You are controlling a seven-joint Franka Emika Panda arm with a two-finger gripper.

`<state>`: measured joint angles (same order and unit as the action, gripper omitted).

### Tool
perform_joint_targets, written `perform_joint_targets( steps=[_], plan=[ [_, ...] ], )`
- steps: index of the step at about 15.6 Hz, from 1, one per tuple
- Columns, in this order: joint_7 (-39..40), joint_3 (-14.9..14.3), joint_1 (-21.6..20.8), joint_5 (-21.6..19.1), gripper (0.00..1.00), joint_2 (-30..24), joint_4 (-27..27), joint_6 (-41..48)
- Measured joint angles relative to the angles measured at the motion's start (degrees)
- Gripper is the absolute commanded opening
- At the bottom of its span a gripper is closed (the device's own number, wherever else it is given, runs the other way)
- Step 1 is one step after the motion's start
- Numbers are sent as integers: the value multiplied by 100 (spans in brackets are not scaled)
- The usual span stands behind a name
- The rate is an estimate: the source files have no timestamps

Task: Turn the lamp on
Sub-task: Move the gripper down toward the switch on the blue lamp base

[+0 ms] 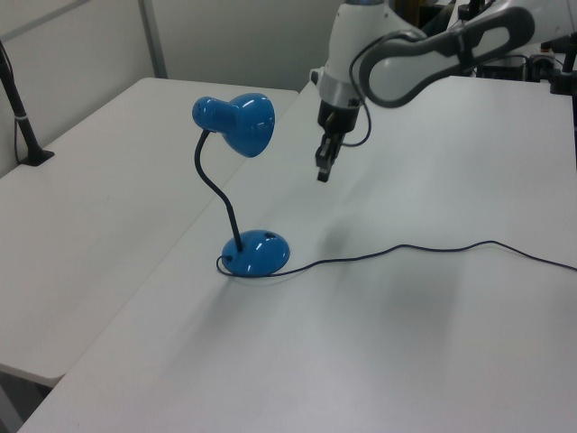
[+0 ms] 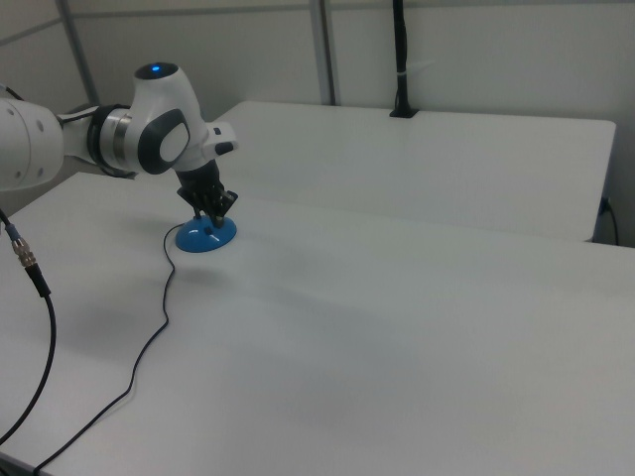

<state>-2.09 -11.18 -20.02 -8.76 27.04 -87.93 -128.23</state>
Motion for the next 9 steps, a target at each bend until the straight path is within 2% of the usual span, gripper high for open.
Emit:
perform_joint_targets(
  steps=[4, 9],
  plan=[
    [-413, 12, -272, 0, 0, 351, 143, -750],
    [-876, 16, -389, -1, 0, 1044, 858, -992]
  ],
)
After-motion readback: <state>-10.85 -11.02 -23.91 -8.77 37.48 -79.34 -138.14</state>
